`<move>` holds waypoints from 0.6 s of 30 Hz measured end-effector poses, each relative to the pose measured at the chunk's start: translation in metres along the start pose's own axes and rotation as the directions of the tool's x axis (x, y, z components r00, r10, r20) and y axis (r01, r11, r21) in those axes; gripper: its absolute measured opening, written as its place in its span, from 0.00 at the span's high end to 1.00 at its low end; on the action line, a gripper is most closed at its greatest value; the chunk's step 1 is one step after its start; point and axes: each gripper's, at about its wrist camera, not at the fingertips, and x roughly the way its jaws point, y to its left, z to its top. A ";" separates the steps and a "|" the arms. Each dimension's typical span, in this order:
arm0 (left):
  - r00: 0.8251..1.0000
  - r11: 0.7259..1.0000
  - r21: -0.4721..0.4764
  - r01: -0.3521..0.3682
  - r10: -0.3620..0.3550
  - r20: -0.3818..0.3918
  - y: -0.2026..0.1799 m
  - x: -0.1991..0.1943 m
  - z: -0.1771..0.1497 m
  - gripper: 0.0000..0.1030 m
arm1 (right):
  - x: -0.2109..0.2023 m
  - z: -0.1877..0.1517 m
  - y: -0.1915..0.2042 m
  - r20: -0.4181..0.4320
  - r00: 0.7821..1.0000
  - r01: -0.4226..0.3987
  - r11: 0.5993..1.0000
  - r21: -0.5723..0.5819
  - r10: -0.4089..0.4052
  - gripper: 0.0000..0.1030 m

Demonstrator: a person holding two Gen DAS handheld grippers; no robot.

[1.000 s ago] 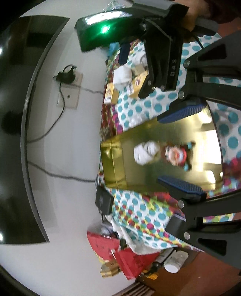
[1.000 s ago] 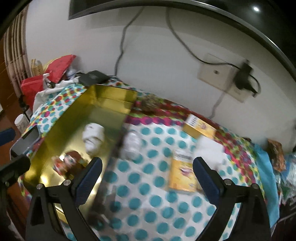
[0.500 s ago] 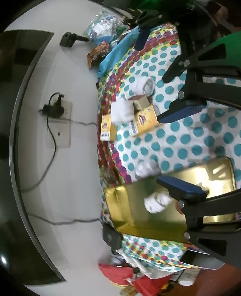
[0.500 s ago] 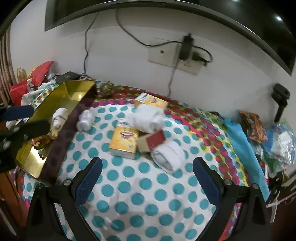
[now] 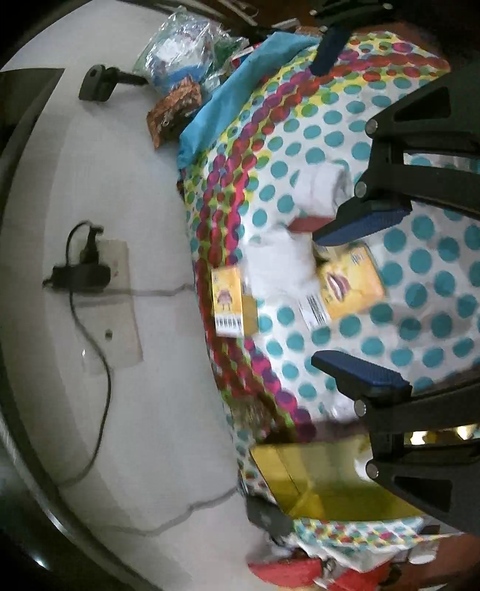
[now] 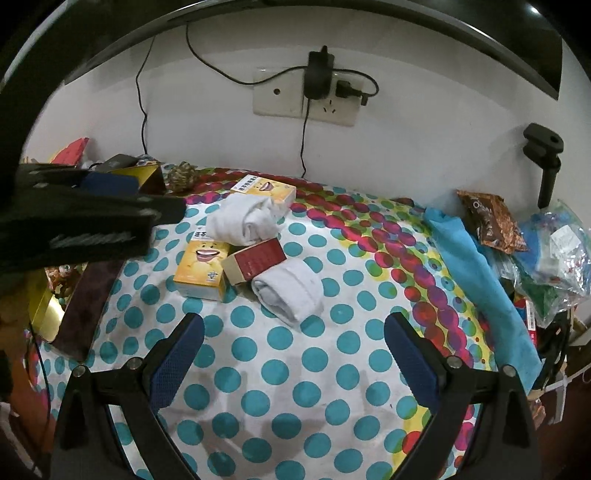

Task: Organize objects
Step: 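Move the right tool back toward the remaining white socks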

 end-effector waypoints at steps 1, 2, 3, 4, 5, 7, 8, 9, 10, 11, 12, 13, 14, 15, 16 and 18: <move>1.000 1.000 -0.005 -0.008 0.008 -0.011 -0.002 0.007 0.003 0.41 | 0.001 -0.001 -0.002 -0.002 1.000 -0.004 1.000 0.007 0.004 0.06; 1.000 1.000 -0.003 -0.006 0.005 -0.014 -0.004 0.011 0.005 0.41 | 0.003 -0.002 -0.004 -0.004 1.000 -0.009 1.000 0.015 0.009 0.06; 1.000 1.000 0.002 0.001 -0.001 -0.017 -0.007 0.015 0.007 0.41 | 0.005 -0.002 -0.006 -0.009 1.000 -0.012 1.000 0.023 0.012 0.06; 1.000 1.000 0.005 -0.002 0.002 -0.026 -0.009 0.021 0.009 0.41 | 0.007 -0.002 -0.008 -0.011 1.000 -0.013 0.999 0.031 0.013 0.06; 0.999 1.000 0.009 -0.006 0.006 -0.035 -0.011 0.027 0.010 0.41 | 0.009 -0.002 -0.010 -0.012 1.000 -0.015 0.999 0.036 0.015 0.06; 0.999 1.000 0.018 -0.003 0.004 -0.048 -0.015 0.035 0.012 0.41 | 0.014 0.000 -0.013 -0.017 1.000 -0.015 0.999 0.041 0.015 0.06; 0.999 1.000 0.018 -0.008 0.009 -0.052 -0.016 0.039 0.013 0.41 | 0.016 0.001 -0.013 -0.017 1.000 -0.013 0.999 0.043 0.013 0.06; 0.999 1.000 0.020 -0.008 0.009 -0.052 -0.016 0.041 0.014 0.41 | 0.018 0.003 -0.014 -0.017 1.000 -0.014 0.999 0.044 0.015 0.06; 0.998 1.000 0.024 -0.006 0.008 -0.055 -0.017 0.046 0.016 0.41 | 0.020 0.004 -0.014 -0.019 1.000 -0.017 0.999 0.042 0.018 0.06; 0.998 1.000 0.026 -0.009 0.011 -0.060 -0.018 0.048 0.017 0.41 | 0.021 0.005 -0.014 -0.020 1.000 -0.018 0.999 0.041 0.019 0.06; 0.998 1.000 0.027 -0.012 0.014 -0.065 -0.018 0.053 0.018 0.41 | 0.022 0.005 -0.013 -0.019 1.000 -0.018 0.999 0.041 0.019 0.06; 0.998 1.000 0.028 -0.008 0.010 -0.066 -0.018 0.054 0.018 0.41 | 0.023 0.006 -0.013 -0.019 1.000 -0.022 0.999 0.041 0.023 0.06; 0.998 1.000 0.030 -0.005 0.007 -0.070 -0.018 0.058 0.019 0.41 | 0.024 0.006 -0.013 -0.021 0.999 -0.026 0.999 0.042 0.027 0.06; 0.997 1.000 0.028 -0.001 0.003 -0.073 -0.018 0.060 0.020 0.41 | 0.026 0.006 -0.013 -0.022 0.999 -0.030 0.999 0.045 0.031 0.06; 0.997 1.000 0.025 0.004 -0.002 -0.073 -0.019 0.061 0.020 0.41 | 0.027 0.007 -0.013 -0.023 0.999 -0.033 0.998 0.049 0.034 0.06; 0.997 1.000 0.024 0.014 -0.012 -0.081 -0.021 0.066 0.021 0.41 | 0.031 0.007 -0.012 -0.026 0.999 -0.036 0.998 0.050 0.038 0.06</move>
